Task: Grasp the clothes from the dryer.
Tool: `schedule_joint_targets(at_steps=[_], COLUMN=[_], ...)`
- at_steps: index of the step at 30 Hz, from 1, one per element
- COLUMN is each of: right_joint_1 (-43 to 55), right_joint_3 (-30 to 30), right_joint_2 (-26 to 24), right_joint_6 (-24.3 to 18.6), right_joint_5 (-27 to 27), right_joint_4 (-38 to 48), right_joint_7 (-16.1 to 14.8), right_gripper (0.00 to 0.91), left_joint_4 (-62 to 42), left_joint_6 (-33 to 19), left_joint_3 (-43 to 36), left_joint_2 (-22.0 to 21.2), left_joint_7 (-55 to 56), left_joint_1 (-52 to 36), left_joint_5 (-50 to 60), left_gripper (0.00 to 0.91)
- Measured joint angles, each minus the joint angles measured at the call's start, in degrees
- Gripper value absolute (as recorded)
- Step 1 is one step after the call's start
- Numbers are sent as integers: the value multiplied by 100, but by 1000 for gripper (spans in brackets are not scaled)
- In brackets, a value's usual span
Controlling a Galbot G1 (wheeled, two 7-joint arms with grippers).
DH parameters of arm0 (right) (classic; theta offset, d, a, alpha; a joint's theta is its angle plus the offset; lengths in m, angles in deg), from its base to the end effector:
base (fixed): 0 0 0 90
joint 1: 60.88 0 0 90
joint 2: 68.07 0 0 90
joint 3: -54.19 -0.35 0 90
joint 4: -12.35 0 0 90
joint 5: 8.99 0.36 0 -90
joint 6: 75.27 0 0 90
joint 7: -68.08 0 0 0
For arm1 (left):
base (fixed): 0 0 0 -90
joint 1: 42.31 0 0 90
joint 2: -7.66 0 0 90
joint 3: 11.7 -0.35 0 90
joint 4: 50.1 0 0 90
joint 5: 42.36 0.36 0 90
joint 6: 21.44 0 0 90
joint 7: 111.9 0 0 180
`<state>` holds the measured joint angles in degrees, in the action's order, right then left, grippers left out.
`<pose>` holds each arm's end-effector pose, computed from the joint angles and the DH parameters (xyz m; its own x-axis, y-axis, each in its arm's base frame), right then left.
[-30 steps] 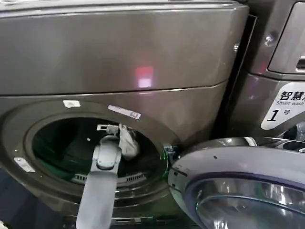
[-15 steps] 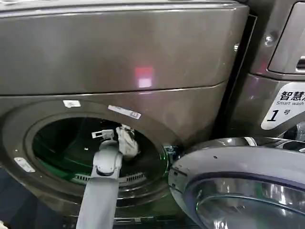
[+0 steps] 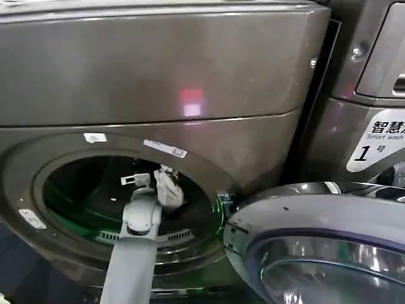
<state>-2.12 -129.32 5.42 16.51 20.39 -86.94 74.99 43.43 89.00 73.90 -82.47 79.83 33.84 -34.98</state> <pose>-0.1115 -0.4229 -0.1418 -0.0542 0.9237 -0.3793 0.9985 0.0515 -0.0174 0.4263 -0.0283 -0.2325 -0.9848 -0.1725 0.0212 -0.1676 0.9750 0.1460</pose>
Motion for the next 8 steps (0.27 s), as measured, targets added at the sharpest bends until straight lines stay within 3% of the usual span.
schedule_joint_targets(at_steps=[8], right_joint_1=[-6], right_joint_3=[-64], right_joint_2=[4], right_joint_6=[97], right_joint_5=[-61], right_joint_4=[-11], right_joint_7=[57], right_gripper=[907], left_joint_4=[26], left_joint_6=[1], left_joint_3=[-4], left_joint_2=[-1], left_joint_7=[-28], left_joint_1=[16], left_joint_5=[-8], left_gripper=[0])
